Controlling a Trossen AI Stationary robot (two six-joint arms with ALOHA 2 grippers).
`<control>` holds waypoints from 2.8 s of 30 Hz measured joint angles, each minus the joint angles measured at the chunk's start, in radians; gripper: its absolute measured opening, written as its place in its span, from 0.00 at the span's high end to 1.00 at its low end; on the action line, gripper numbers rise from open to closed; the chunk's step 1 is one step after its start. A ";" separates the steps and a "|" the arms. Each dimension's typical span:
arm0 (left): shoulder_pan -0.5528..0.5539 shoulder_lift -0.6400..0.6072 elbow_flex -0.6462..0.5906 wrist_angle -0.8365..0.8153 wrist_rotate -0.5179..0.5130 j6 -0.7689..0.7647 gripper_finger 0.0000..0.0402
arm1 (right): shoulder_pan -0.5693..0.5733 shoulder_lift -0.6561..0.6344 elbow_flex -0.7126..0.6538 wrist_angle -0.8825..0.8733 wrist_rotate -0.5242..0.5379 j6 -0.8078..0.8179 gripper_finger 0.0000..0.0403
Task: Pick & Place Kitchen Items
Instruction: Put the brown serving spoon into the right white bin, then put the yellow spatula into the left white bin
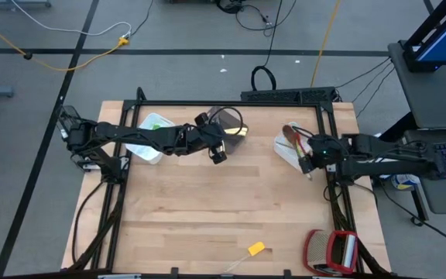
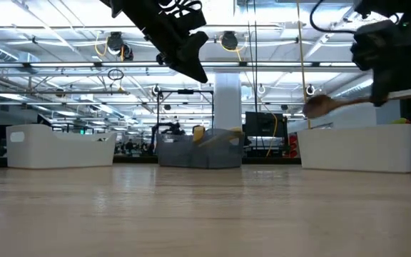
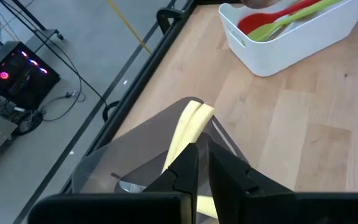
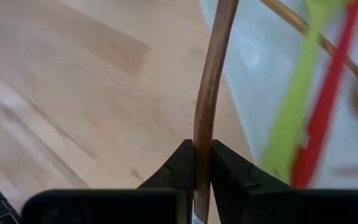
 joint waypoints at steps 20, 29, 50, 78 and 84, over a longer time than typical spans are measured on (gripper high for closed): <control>0.000 0.000 0.000 0.003 0.000 0.021 0.91 | -0.181 0.022 -0.002 -0.092 -0.033 -0.006 0.83; 0.000 0.000 0.000 0.002 0.000 0.021 0.91 | -0.254 0.046 -0.002 -0.053 -0.034 -0.139 0.77; -0.003 0.000 0.000 -0.082 0.188 -0.012 0.91 | -0.249 0.054 -0.002 0.598 -0.039 -0.757 0.73; -0.157 -0.154 0.000 -0.318 0.180 -0.197 0.91 | 0.129 0.276 -0.199 1.336 -0.142 -0.929 0.50; -0.195 -0.266 -0.050 -0.327 0.180 -0.135 0.91 | 0.251 0.425 -0.199 1.527 -0.142 -0.918 0.50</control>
